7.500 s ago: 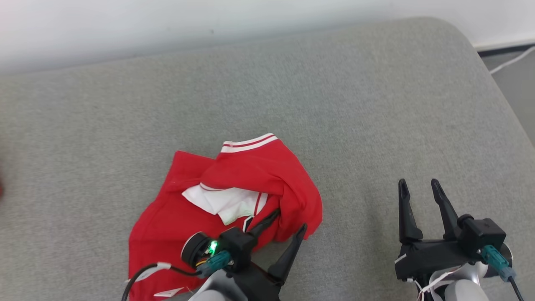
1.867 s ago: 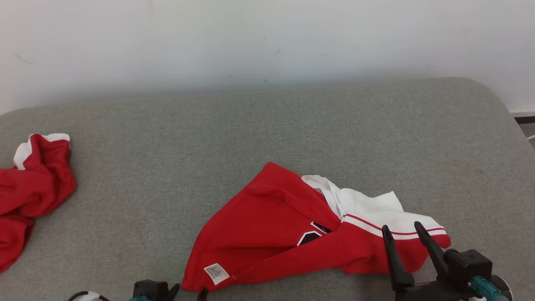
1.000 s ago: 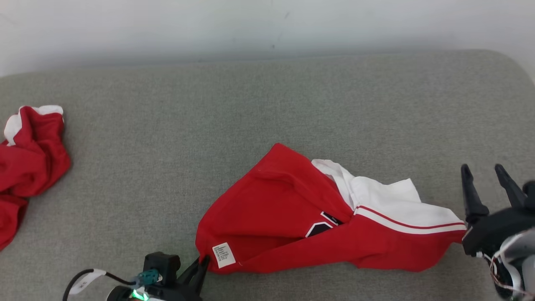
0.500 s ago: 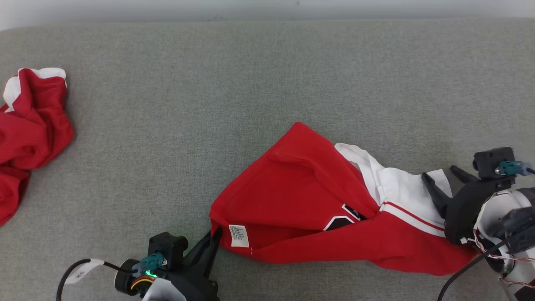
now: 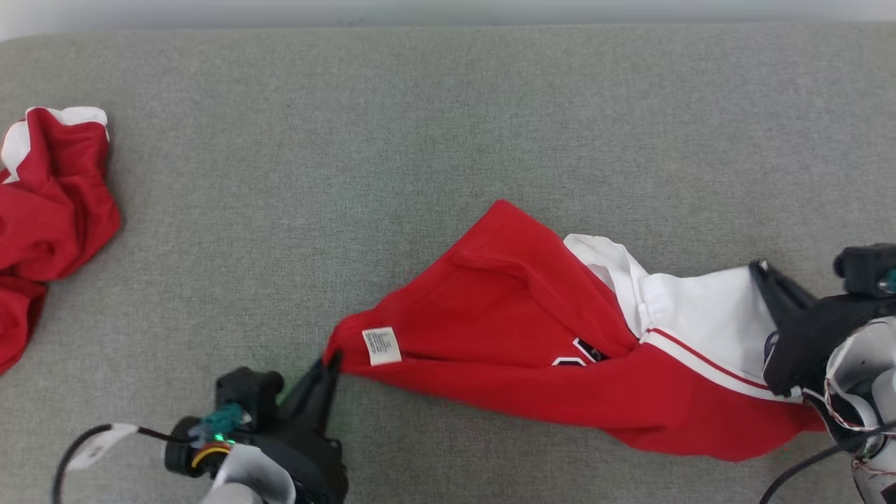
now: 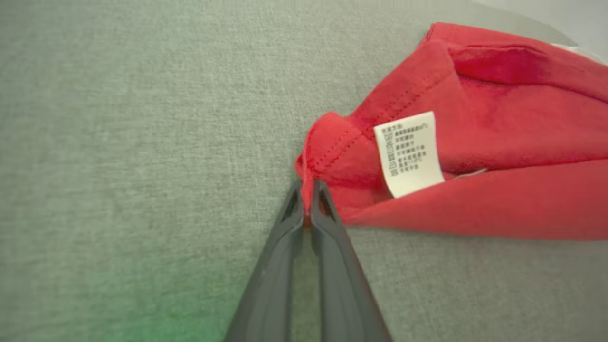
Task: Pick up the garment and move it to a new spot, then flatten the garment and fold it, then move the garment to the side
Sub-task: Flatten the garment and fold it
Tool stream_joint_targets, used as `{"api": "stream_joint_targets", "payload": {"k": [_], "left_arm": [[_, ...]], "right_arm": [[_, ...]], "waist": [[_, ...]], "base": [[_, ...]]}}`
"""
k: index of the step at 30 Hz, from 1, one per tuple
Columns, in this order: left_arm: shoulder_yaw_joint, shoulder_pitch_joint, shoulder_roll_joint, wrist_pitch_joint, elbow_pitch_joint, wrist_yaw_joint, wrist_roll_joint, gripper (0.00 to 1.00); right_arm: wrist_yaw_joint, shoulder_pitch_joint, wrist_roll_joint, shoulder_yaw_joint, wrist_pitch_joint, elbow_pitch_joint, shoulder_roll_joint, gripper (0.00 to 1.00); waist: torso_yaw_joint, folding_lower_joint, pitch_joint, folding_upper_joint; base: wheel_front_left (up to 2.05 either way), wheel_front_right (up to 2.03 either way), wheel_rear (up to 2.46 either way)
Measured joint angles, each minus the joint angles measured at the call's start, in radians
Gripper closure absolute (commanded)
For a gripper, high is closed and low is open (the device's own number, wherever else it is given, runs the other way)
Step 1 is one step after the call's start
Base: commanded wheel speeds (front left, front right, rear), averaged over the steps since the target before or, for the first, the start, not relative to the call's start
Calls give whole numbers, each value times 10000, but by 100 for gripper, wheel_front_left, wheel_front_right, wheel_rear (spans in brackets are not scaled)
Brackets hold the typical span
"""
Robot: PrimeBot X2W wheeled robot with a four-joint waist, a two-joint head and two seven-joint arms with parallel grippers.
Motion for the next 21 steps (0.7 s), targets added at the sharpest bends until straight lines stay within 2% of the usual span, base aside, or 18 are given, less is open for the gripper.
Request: {"api": "stream_joint_targets", "payload": {"k": [5,11,15,21], "left_arm": [[531,-30,380,-82,-1116,263,-109,100],[1074,-339,924,153,-2382,477,-127,100],[1413,-763,1315,476,-3204,673,-50,100],[1774,-1478,1592,830,-4080,901,44,100]], "right_arm": [[0,251,-487,-1292,-1342,-970,767,100],[0,264,-1081,-2142,-2161,-2174,1450,100],[0,1,-1538,-2552,-2604,-3108,1829,100],[0,-733,-1990,-2924,-3143,-4138,2065,100]], "waist": [[-148,0,-217,0],[-347,0,-525,0],[-509,0,-790,0],[-659,-1,-1207,0]], "base": [[0,0,0],[0,0,0],[0,0,0],[0,0,0]]}}
